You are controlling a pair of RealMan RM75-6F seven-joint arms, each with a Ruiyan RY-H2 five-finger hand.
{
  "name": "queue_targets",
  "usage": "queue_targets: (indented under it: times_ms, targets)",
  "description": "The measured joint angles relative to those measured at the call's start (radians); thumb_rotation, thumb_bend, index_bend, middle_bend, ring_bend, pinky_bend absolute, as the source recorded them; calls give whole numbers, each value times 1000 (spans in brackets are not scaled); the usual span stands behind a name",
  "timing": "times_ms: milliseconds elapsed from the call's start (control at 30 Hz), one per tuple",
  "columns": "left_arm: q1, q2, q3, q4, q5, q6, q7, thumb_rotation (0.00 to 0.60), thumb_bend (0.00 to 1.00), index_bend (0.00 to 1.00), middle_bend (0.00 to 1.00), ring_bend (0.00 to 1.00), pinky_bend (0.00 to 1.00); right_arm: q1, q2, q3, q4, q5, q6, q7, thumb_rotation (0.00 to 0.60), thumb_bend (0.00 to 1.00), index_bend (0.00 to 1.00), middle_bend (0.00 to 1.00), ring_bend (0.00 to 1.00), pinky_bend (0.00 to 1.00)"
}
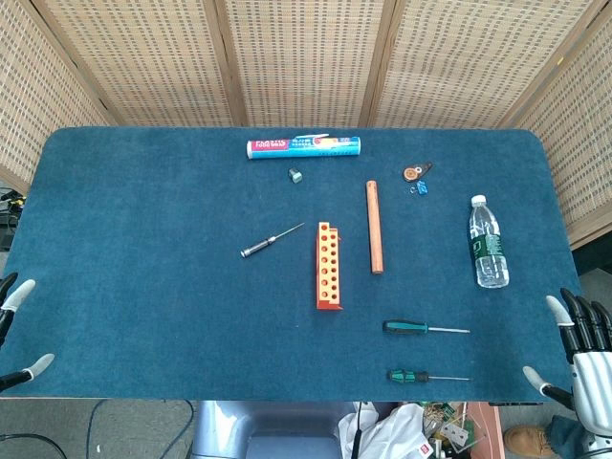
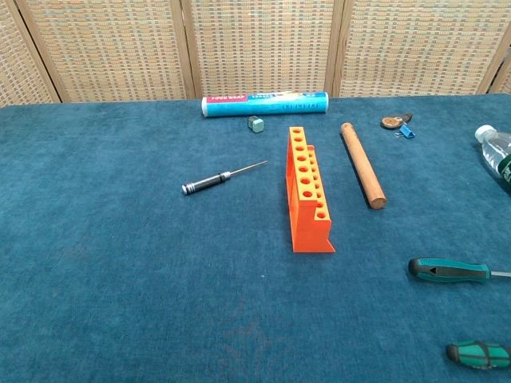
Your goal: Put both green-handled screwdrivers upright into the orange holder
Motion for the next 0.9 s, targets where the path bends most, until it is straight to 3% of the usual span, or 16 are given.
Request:
queue_targets:
  times_ms: [333,633,767,900]
  targets:
    - [-5,-3,-8,-7,-17,-15,16,600,0,0,0,0,0,32,-1,-30,5,-45,-80,3,600,0,44,0,0,0]
    - [-21,-12,-19,-25,-46,-56,72,600,0,0,0,0,0,181,-57,-86,51,-166,-352,-2,600,14,332,0,0,0]
    - [-26,-17,-25,-30,-63,-68,85,600,0,0,0,0,0,247,-111,-100,51,-160,-498,-27,600,36,367,0,0,0]
    - [-31,-19,-27,-29,-73,-82,89,600,0,0,0,0,0,282,-173,-96,51,-123,-567,-98,600,112,382,0,0,0]
